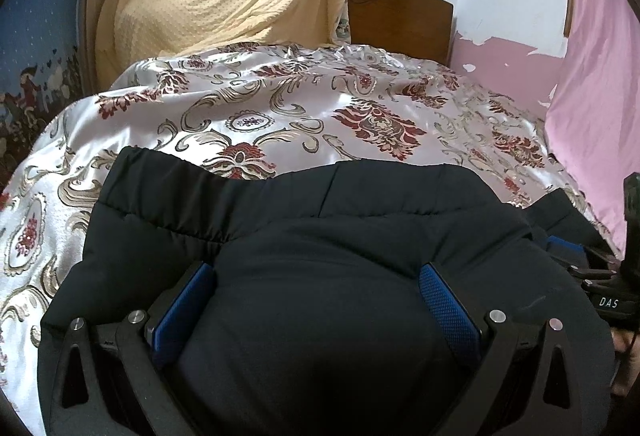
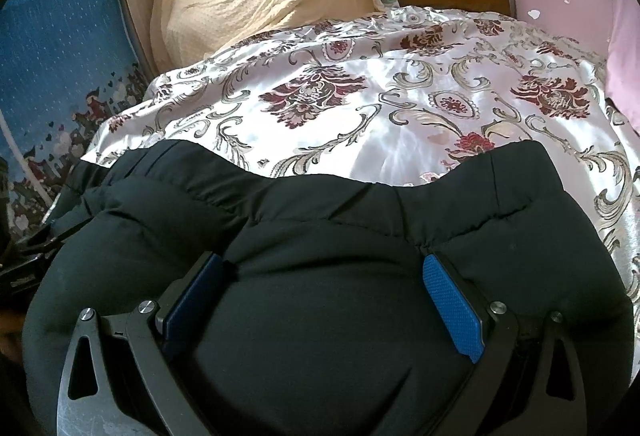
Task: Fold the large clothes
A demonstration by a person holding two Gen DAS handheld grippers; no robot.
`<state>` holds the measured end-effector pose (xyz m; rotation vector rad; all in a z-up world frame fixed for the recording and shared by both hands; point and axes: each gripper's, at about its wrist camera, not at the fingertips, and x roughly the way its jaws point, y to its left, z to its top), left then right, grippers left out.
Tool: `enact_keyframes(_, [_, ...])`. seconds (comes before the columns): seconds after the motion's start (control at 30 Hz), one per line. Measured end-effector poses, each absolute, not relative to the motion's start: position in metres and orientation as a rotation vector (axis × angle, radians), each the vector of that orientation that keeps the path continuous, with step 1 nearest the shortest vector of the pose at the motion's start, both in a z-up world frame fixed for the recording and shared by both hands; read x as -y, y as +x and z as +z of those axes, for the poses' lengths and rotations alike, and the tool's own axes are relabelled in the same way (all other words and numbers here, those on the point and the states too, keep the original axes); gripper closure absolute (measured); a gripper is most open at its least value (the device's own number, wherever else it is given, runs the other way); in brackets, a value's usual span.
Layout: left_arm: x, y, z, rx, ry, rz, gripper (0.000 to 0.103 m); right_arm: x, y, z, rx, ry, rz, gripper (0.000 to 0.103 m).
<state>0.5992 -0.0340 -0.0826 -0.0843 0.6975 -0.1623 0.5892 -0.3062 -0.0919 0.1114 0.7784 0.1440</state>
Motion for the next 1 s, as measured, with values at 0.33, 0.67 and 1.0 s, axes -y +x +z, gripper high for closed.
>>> enact_keyframes(0.33, [0.041,0.597,-0.083,-0.687,-0.033,-0.123,0.000,0.304,0.590,-0.090,-0.786,0.079,0.119,0.005])
enact_keyframes(0.67, [0.044,0.597,-0.084,-0.687,-0.025,-0.118,0.000,0.303,0.591,-0.092,-0.790,0.074,0.117,0.005])
enact_keyframes(1.0, [0.045,0.598,-0.085,-0.690,-0.012,-0.109,0.000,0.303,0.592,-0.092,-0.791,0.071,0.114,0.005])
